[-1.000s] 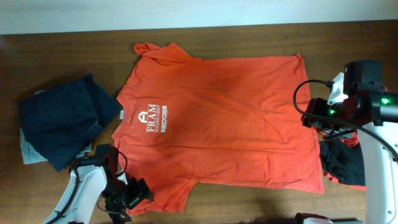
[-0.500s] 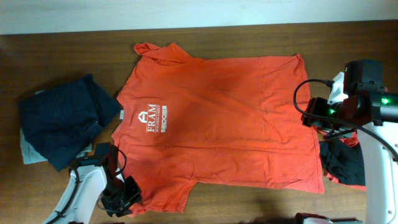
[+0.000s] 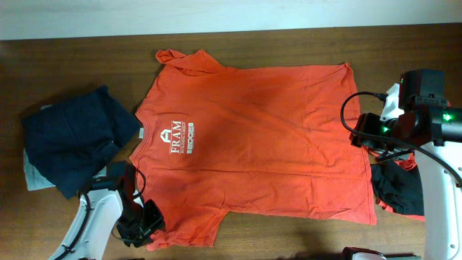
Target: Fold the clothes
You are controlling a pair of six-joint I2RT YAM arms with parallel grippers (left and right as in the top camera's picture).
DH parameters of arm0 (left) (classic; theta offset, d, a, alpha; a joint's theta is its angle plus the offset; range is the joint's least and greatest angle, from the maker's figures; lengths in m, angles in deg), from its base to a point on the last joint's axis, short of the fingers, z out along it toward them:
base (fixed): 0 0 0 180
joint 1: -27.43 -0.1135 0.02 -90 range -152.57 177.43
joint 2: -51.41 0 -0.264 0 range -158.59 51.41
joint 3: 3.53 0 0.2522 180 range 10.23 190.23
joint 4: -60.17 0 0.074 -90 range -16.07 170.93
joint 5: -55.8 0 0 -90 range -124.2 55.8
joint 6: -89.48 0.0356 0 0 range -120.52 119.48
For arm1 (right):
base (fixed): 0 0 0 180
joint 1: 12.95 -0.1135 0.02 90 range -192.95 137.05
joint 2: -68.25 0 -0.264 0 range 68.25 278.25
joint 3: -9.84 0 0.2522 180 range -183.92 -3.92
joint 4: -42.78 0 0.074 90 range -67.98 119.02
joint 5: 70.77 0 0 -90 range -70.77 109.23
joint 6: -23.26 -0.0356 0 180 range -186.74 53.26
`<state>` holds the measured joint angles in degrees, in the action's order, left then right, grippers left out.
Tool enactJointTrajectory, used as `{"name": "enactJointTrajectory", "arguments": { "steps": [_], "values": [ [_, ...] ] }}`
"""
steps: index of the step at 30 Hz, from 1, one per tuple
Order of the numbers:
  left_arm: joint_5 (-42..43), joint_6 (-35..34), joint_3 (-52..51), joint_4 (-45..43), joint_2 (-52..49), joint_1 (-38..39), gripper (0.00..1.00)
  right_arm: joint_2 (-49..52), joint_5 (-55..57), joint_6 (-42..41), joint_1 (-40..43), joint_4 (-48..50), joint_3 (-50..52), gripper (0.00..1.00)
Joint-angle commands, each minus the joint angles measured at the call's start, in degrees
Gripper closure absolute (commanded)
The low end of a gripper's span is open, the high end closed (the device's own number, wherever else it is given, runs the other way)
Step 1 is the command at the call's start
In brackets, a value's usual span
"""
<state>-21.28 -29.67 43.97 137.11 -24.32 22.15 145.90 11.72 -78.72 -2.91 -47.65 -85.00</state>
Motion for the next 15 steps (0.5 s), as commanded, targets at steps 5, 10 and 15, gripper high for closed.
{"name": "enactJointTrajectory", "arguments": {
  "steps": [5, 10, 15],
  "values": [
    [-3.3, -3.3, 2.8, 3.6, 0.9, 0.0, 0.21, 0.0, 0.7, 0.0, -0.3, 0.3, 0.3, 0.39],
    [-8.8, -8.9, 2.7, 3.9, 0.9, 0.0, 0.07, 0.0, 0.7, 0.0, -0.3, 0.3, 0.3, 0.39],
    [-11.4, -10.6, 2.3, 1.7, 0.8, 0.0, 0.05, 0.0, 0.7, 0.9, -0.3, 0.3, 0.3, 0.39]
  ]
}}
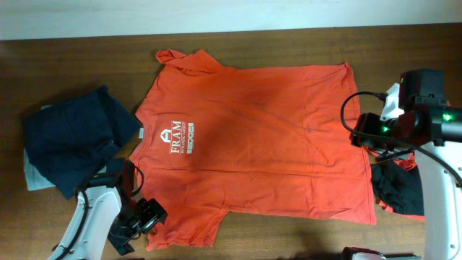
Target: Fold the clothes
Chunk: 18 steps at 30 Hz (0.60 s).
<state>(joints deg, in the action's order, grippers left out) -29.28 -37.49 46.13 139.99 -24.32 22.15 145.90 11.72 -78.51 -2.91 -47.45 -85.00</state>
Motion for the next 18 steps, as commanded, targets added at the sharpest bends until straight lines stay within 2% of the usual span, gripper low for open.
{"name": "enactJointTrajectory", "arguments": {
  "steps": [1, 5, 7, 12, 13, 16, 18],
  "values": [
    [-3.2, -2.8, -0.2, -1.5, 0.8, 0.0, 0.05, 0.0, 0.7, 0.6, -0.3, 0.2, 0.3, 0.39],
    [2.4, -4.2, -2.6, -2.8, 0.8, 0.0, 0.07, 0.0, 0.7, 0.6, -0.3, 0.2, 0.3, 0.39],
    [3.2, -4.2, -3.7, -3.0, 0.8, 0.0, 0.11, 0.0, 0.7, 0.6, -0.3, 0.2, 0.3, 0.39],
    [8.1, -0.8, -4.2, -3.1, 0.8, 0.0, 0.36, 0.0, 0.7, 0.8, -0.3, 0.2, 0.3, 0.39],
    [9.8, 0.5, -4.1, -3.5, 0.8, 0.0, 0.47, 0.0, 0.7, 0.8, -0.3, 0.2, 0.3, 0.39],
    [12.5, 3.7, -3.1, -3.4, 0.9, 0.0, 0.66, 0.0, 0.7, 0.8, -0.3, 0.4, 0.3, 0.39],
    [12.9, 4.1, -2.0, -2.7, 0.9, 0.0, 0.70, 0.0, 0.7, 0.8, -0.3, 0.4, 0.3, 0.39]
  ]
}}
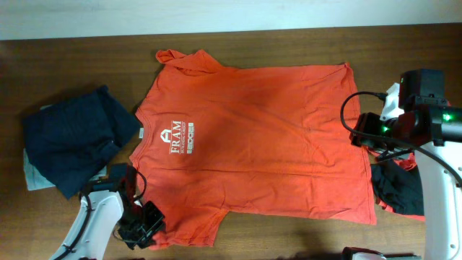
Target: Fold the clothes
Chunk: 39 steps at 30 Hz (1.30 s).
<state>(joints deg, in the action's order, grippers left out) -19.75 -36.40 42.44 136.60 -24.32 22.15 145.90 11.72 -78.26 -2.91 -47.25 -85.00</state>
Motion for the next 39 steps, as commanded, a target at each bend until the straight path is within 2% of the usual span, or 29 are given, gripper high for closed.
{"name": "enactJointTrajectory", "arguments": {
  "steps": [1, 10, 16, 19, 23, 25, 30, 34, 36, 37, 39],
  "values": [
    [3.4, 3.5, 3.0, 1.4, 0.9, 0.0, 0.71, 0.0, 0.7, 0.6, -0.3, 0.2, 0.3, 0.39],
    [1.5, 8.8, 15.4, 6.4, 0.9, 0.0, 0.81, 0.0, 0.7, 0.6, -0.3, 0.2, 0.3, 0.39],
    [-0.8, 11.5, 19.6, 8.2, 0.9, 0.0, 0.80, 0.0, 0.7, 0.6, -0.3, 0.2, 0.3, 0.39],
    [-0.8, 10.3, 18.3, 12.2, 0.9, 0.0, 0.73, 0.0, 0.7, 0.6, -0.3, 0.2, 0.3, 0.39],
    [-0.7, 7.6, 11.8, 9.8, 0.9, 0.0, 0.68, 0.0, 0.7, 0.6, -0.3, 0.2, 0.3, 0.39],
    [-0.8, 5.4, 8.1, 9.5, 0.9, 0.0, 0.55, 0.0, 0.7, 0.6, -0.3, 0.2, 0.3, 0.39],
    [-0.7, 0.3, 0.7, 4.6, 0.9, 0.0, 0.40, 0.0, 0.7, 0.6, -0.3, 0.2, 0.3, 0.39],
    [-2.6, 0.3, -0.6, 2.2, 0.9, 0.0, 0.38, 0.0, 0.7, 0.6, -0.3, 0.2, 0.3, 0.39],
    [-5.3, -0.7, -0.6, 2.3, 0.9, 0.0, 0.32, 0.0, 0.7, 0.6, -0.3, 0.2, 0.3, 0.39],
    [-5.8, -0.7, -0.6, 1.9, 0.9, 0.0, 0.32, 0.0, 0.7, 0.6, -0.3, 0.2, 0.3, 0.39],
    [-6.0, -0.6, -0.7, 0.5, 0.9, 0.0, 0.57, 0.0, 0.7, 0.6, -0.3, 0.2, 0.3, 0.39]
  ]
}}
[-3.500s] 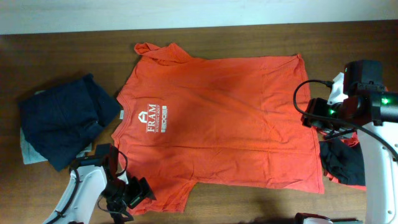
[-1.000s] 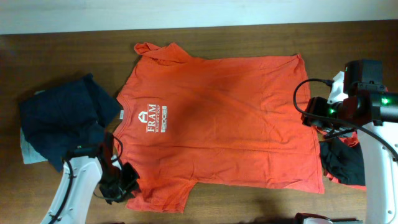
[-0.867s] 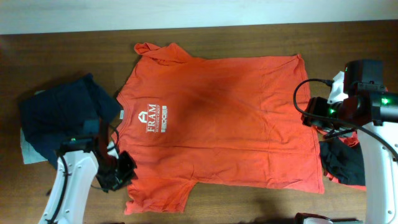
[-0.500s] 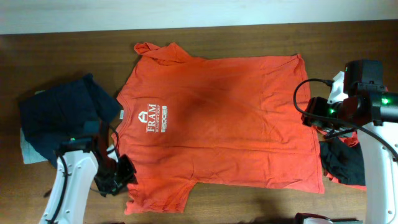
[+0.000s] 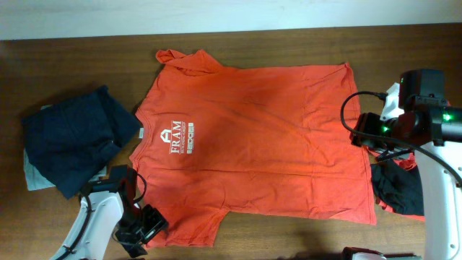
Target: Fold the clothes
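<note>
An orange T-shirt [image 5: 253, 144] lies spread flat on the wooden table, its white FRAM print toward the left and its hem toward the right. My left gripper [image 5: 146, 230] sits at the outer edge of the near-left sleeve [image 5: 189, 225]; its jaws are too dark and small to read. My right gripper [image 5: 363, 135] hovers at the shirt's hem on the right, with the fingers hidden under the wrist.
A pile of dark navy clothing [image 5: 72, 141] lies on a grey piece at the left. More dark and red clothing [image 5: 395, 189] lies bunched under the right arm. The table's front edge is close behind the left arm.
My left gripper has shifted slightly toward the table's front edge by the sleeve. The shirt and the right arm look the same.
My left gripper was at the near-left sleeve's edge, then stood turned and a little farther up along it, then was back low at the edge, where it stays now. The shirt has kept its flat shape and the right arm has stayed at the hem.
</note>
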You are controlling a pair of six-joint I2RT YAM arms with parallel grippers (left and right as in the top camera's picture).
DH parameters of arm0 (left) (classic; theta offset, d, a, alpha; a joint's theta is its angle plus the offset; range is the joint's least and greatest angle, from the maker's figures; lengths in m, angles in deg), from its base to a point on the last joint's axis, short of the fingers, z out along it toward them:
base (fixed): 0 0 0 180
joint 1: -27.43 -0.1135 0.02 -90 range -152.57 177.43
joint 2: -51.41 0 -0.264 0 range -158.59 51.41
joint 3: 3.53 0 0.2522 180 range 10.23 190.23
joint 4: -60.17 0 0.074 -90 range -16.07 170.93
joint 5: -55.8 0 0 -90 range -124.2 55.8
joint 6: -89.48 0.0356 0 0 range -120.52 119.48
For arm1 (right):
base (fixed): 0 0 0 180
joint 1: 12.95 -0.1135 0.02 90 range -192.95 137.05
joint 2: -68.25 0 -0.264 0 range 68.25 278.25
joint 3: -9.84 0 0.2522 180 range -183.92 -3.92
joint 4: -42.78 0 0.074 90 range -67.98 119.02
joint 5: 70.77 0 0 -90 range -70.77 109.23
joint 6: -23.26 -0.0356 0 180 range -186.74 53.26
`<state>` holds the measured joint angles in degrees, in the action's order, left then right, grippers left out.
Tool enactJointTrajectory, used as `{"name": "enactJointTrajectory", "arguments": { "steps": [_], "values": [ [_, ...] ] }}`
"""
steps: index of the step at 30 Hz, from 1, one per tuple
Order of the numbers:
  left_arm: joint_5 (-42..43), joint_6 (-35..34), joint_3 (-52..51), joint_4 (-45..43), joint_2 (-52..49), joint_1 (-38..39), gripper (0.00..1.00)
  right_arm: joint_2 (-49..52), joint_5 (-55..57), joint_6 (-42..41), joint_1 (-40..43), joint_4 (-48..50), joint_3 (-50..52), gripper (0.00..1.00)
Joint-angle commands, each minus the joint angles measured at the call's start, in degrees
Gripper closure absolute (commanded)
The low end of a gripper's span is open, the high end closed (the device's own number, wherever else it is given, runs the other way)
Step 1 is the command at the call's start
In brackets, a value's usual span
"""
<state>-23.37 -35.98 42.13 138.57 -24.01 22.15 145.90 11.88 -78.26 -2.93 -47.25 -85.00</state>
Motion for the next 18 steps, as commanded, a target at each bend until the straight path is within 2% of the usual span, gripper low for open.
{"name": "enactJointTrajectory", "arguments": {
  "steps": [1, 3, 6, 8, 12, 18],
  "values": [
    [-2.4, -1.0, -0.4, -1.9, 0.5, 0.0, 0.64, 0.0, 0.5, 0.6, -0.3, 0.2, 0.3, 0.39],
    [-2.4, -1.0, -0.4, -2.5, 0.5, 0.0, 0.73, 0.0, 0.6, 0.6, -0.3, 0.2, 0.3, 0.39],
    [-2.5, -1.0, -0.4, -2.5, 0.5, 0.0, 0.93, 0.0, 0.5, 0.6, -0.3, 0.2, 0.3, 0.39],
    [0.0, 0.5, -0.1, -2.5, 0.5, 0.0, 1.00, 0.0, 0.5, 0.6, -0.3, 0.2, 0.3, 0.39],
    [3.2, 2.8, 4.2, 1.3, 0.6, 0.0, 1.00, 0.0, 0.6, 0.6, -0.3, 0.2, 0.3, 0.39],
    [3.1, 5.8, 17.5, 7.6, 0.6, 0.0, 1.00, 0.0, 1.3, 0.5, -0.3, 0.2, 0.3, 0.39]
  ]
}}
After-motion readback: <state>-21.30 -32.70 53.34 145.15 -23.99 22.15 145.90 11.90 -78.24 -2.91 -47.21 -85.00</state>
